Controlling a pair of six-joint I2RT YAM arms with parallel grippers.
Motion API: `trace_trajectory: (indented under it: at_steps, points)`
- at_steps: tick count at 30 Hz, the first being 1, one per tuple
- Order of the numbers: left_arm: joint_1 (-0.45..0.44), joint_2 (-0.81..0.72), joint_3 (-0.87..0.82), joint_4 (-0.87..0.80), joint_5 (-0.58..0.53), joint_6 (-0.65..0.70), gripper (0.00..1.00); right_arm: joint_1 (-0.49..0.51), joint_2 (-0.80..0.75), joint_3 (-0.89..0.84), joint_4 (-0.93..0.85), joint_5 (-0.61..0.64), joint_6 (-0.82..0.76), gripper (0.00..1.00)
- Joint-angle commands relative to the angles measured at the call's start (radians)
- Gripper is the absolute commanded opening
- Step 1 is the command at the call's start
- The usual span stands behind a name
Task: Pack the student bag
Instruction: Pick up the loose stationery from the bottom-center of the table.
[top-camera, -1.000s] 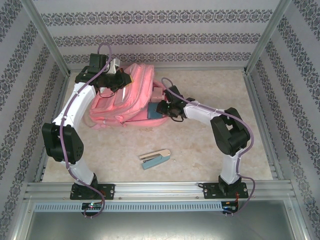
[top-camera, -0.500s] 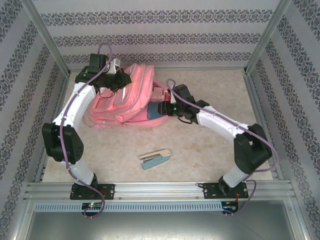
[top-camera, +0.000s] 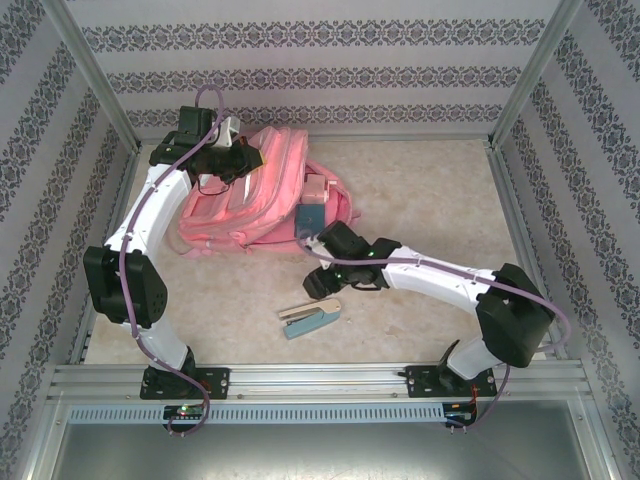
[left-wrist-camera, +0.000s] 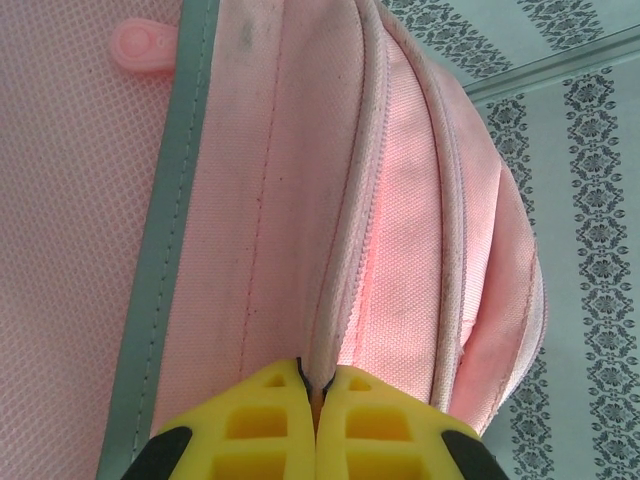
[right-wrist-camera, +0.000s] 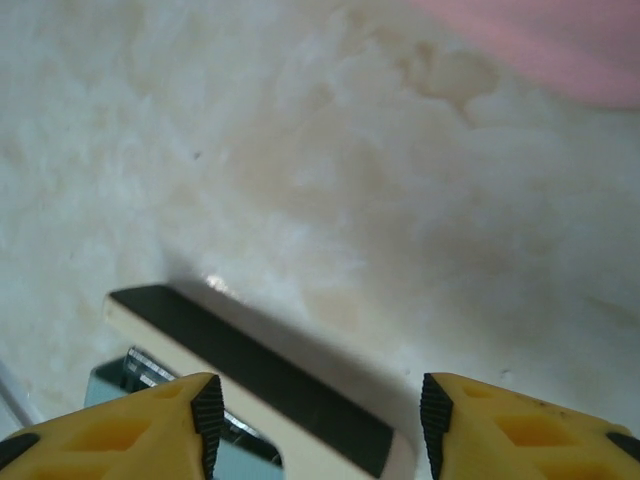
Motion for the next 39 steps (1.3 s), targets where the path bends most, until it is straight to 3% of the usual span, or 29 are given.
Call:
trace_trajectory:
  at_steps: [1,6,16,19,21,26,39]
  points:
    - [-0.008,-0.035,0.043,-0.008,0.029,0.014,0.00,0.038,0.037,0.001,-0.052,0.004,-0.076,0.66]
    - [-0.008,-0.045,0.026,-0.003,0.026,0.012,0.00,0.076,0.092,0.009,-0.066,0.032,-0.102,0.72]
    - [-0.008,-0.041,0.029,-0.002,0.031,0.011,0.00,0.109,0.209,0.066,-0.084,0.144,-0.121,0.73]
    - [-0.007,-0.041,0.027,0.000,0.030,0.011,0.00,0.106,0.226,0.082,-0.081,0.157,-0.113,0.66]
    - [-0.008,-0.041,0.027,-0.002,0.030,0.012,0.00,0.103,0.230,0.091,-0.075,0.155,-0.104,0.53]
    - [-0.008,-0.040,0.028,-0.003,0.029,0.015,0.00,0.093,0.227,0.097,-0.078,0.141,-0.099,0.35]
    - [-0.008,-0.029,0.031,0.004,0.032,0.011,0.00,0.079,0.179,0.046,-0.067,0.115,-0.071,0.15]
